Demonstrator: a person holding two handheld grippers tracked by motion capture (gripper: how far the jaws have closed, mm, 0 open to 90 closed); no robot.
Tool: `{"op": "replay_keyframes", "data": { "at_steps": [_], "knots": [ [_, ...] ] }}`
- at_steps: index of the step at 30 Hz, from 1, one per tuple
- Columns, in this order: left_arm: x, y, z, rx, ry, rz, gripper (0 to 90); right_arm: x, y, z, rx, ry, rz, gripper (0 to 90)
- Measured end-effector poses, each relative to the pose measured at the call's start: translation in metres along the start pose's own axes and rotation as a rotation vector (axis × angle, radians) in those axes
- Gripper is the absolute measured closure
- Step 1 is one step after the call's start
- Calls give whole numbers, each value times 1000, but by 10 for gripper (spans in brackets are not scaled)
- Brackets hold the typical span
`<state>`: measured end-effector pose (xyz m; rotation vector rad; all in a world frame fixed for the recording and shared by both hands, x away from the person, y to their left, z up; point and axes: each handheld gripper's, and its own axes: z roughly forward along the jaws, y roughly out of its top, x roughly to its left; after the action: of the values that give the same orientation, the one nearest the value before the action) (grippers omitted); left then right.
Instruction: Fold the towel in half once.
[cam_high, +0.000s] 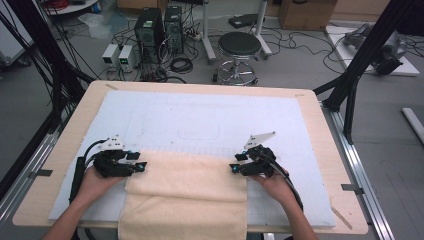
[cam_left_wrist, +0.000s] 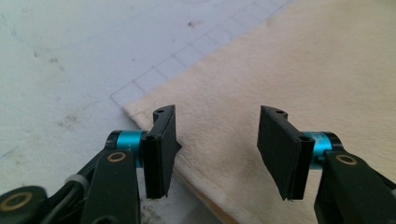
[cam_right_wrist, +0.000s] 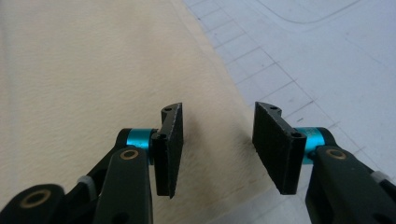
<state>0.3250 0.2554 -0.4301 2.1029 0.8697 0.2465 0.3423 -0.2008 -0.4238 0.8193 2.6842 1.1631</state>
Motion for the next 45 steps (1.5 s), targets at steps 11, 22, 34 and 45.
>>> {"op": "replay_keyframes", "data": {
  "at_steps": [11,22,34,45],
  "knots": [
    [-1,0,0,-17,-6,37,830,-2,0,5,9,32,-15,779],
    [-2,7,-12,-87,-2,25,831,5,13,-11,-49,-5,-53,790],
    [1,9,-5,-60,5,3,799,-8,13,-2,-39,-4,-3,764],
    [1,9,-16,-105,0,-4,820,-3,19,-13,-104,27,-14,820]
  ]
}}
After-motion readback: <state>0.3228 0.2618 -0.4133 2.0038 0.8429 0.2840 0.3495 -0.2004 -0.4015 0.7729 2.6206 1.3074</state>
